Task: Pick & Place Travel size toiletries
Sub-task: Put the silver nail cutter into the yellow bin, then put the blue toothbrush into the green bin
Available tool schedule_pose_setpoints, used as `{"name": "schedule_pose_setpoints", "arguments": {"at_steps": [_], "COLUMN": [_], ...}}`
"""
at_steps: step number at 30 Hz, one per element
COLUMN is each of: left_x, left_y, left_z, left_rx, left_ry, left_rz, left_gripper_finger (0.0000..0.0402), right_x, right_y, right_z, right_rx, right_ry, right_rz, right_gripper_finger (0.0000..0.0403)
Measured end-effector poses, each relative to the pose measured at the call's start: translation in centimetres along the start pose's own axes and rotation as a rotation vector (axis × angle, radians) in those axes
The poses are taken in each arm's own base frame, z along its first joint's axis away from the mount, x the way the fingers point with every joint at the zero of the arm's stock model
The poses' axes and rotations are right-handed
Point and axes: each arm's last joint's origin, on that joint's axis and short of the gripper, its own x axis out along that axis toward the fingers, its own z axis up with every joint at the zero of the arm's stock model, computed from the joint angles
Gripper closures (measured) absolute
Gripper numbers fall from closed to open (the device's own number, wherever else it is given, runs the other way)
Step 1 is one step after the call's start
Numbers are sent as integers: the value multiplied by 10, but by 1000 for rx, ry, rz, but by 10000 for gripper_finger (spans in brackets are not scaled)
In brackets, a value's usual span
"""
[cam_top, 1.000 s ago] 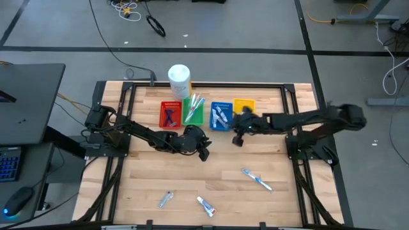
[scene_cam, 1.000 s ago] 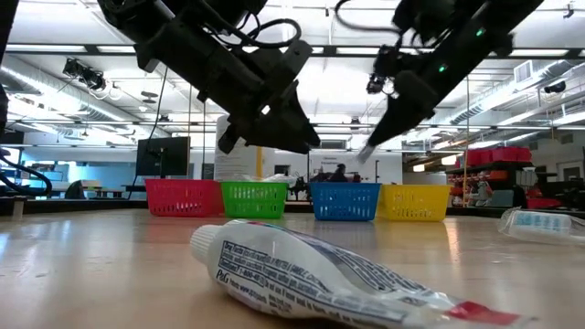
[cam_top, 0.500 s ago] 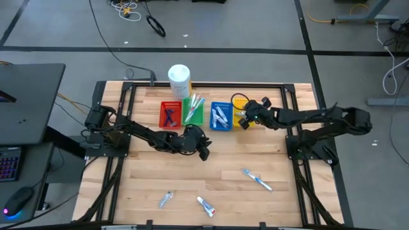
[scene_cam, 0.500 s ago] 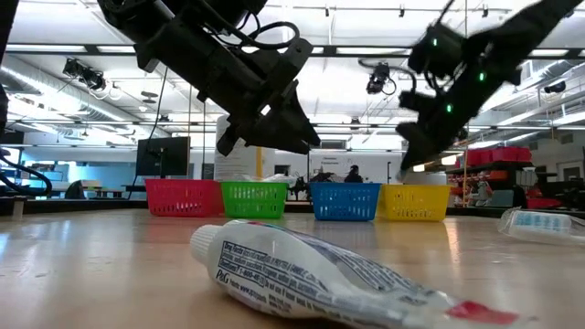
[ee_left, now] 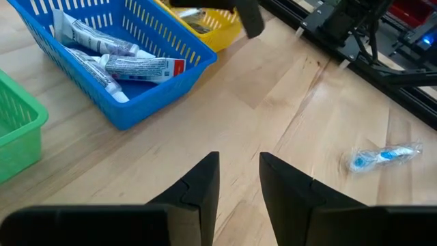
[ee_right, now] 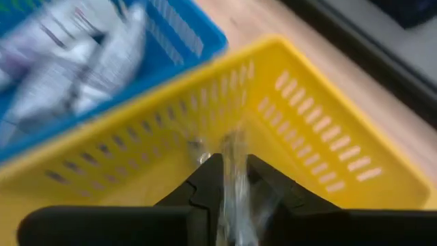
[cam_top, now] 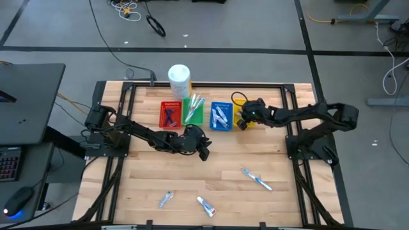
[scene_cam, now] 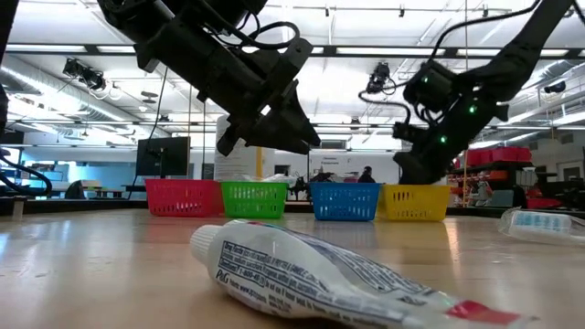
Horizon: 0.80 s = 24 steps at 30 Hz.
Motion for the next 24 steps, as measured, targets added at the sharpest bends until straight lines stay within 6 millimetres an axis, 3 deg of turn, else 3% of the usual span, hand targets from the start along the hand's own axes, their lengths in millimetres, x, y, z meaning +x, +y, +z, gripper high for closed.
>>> {"name": "schedule_pose_setpoints", "arguments": {"at_steps": [5,11,24], "left_x": [0,0,0], "left_y": [0,0,0], "left_z": [0,0,0], "left_rx": [1,1,1], "left_ry": [0,1,1], "left_rz": [0,0,0], "left_gripper_finger": [291,291,291], "right_x": [9,5,-31], "right_y": [0,2,4], "right_z": [-5,4,21], "right_rx": [-8,-18,7], "right_ry": [27,-17,-112], "right_rz": [-10,46,118], "right_gripper_finger": [320,301,289]}}
